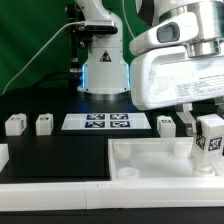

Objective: Assemble one leg

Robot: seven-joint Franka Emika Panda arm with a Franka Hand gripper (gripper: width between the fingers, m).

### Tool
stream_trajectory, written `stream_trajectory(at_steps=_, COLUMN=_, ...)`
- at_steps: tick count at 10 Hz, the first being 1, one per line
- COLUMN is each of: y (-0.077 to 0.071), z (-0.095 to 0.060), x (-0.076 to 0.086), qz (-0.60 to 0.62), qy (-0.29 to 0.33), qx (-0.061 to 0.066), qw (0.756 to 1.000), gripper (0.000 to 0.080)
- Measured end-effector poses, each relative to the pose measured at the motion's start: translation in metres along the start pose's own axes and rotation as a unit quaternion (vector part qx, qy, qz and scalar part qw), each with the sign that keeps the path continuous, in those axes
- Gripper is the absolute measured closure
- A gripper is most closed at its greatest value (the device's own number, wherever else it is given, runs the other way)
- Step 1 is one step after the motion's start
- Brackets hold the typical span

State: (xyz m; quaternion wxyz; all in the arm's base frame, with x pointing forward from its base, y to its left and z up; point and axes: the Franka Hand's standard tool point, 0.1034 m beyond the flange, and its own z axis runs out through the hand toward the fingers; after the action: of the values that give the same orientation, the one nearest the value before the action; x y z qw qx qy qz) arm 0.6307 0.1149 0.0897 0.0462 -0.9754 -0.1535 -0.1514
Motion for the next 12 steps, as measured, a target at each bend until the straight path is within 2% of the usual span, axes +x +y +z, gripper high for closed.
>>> stream_trajectory(at_steps=3, y=-0.0006, z=0.0062, x=-0.0014, qz=0.000, qy=0.005, qx=-0.001, qw=1.000, gripper=0.0506)
stream_trajectory(at_steps=12, y=-0.0026, z=0.0070, x=-0.0049, qz=-0.003, qy=0.053, qx=-0.016, qw=0.998, gripper=0.0506)
